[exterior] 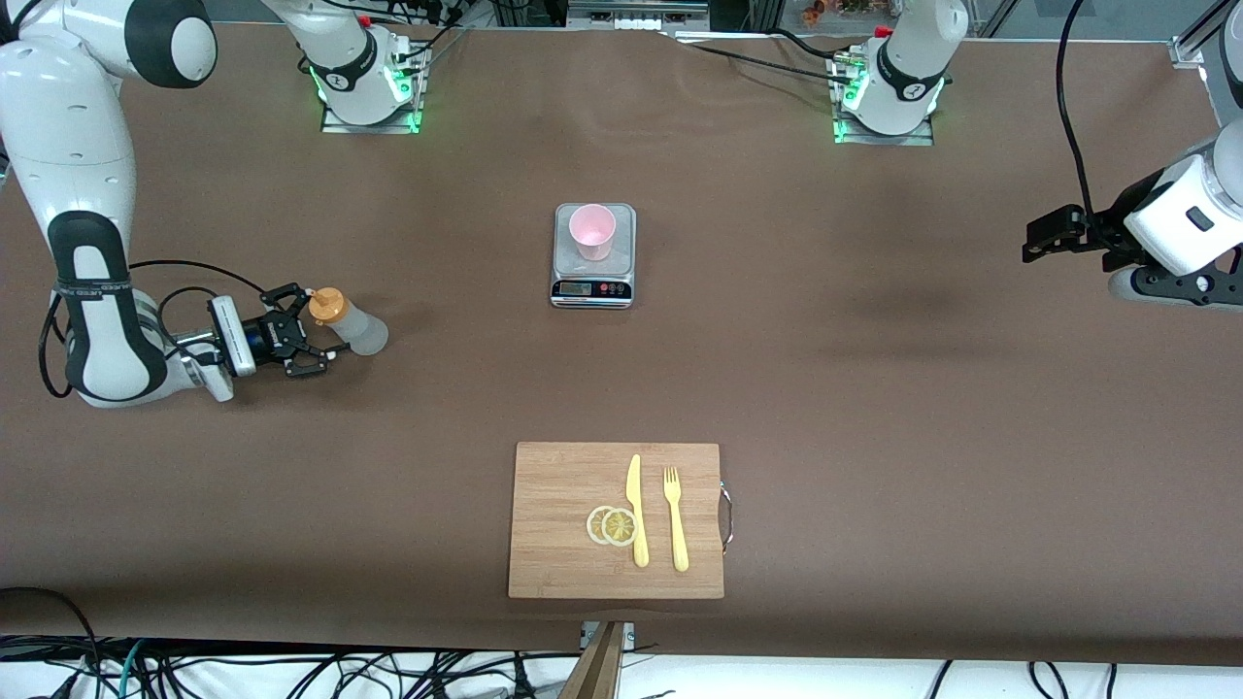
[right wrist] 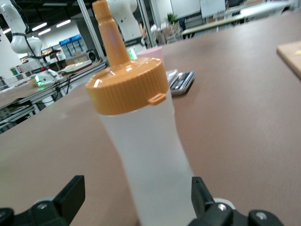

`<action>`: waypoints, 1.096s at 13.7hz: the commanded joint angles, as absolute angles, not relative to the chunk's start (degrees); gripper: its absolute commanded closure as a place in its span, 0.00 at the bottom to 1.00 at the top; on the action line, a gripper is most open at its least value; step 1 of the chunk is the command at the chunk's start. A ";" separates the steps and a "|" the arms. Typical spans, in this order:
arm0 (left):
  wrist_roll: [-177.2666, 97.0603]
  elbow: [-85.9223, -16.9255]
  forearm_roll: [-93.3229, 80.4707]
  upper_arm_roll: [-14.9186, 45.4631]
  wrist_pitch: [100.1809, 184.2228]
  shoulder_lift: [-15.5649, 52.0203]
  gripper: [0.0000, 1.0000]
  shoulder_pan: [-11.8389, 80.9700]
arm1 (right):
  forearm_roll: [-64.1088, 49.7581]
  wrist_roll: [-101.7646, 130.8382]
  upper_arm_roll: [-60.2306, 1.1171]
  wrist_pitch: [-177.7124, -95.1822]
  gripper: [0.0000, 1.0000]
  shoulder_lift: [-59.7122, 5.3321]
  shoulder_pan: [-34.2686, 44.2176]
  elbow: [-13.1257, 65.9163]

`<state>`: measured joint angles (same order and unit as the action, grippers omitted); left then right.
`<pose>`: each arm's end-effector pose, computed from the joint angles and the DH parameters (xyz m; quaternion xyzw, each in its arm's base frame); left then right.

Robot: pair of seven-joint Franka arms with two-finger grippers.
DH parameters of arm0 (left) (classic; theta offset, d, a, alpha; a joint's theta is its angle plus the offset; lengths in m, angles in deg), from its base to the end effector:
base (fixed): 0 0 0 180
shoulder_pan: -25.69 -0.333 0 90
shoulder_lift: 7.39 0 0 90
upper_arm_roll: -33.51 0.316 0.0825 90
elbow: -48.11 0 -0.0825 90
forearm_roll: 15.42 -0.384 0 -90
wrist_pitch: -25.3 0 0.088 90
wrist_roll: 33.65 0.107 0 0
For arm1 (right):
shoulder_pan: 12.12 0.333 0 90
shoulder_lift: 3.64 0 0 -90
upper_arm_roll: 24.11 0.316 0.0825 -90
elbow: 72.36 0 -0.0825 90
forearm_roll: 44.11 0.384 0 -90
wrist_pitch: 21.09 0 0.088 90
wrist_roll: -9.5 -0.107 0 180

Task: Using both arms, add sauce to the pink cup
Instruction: 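Open the right gripper and release the bottle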

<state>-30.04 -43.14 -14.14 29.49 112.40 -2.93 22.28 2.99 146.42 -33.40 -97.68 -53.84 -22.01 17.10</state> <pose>0.5680 -0.0071 0.5667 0.9964 -0.0365 -0.0746 0.0158 0.5789 -0.0960 0.1254 -0.5288 -0.6258 -0.2113 0.5330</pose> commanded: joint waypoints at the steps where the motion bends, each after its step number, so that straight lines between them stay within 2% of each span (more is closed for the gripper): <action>1: -28.99 -41.62 -15.51 29.20 111.70 -2.12 0.00 22.26 | -3.21 138.39 -34.39 -99.21 0.00 -46.38 -21.53 17.72; 3: -28.99 -41.62 -15.51 29.20 111.70 -2.12 0.00 22.26 | -10.59 129.34 -34.39 -103.16 0.00 -39.88 -20.04 18.16; 6: -28.99 -41.62 -15.42 29.20 111.70 -2.12 0.00 22.26 | -16.23 118.96 -34.39 -105.28 0.00 -34.33 -18.55 18.95; 9: -28.99 -41.62 -15.50 29.20 111.70 -2.12 0.00 22.35 | -23.25 106.93 -34.22 -111.86 0.00 -27.22 -16.44 22.63; 15: -28.99 -41.62 -15.42 29.20 111.70 -2.12 0.00 22.09 | -34.51 80.75 -31.85 -122.34 0.00 -19.47 -13.36 26.51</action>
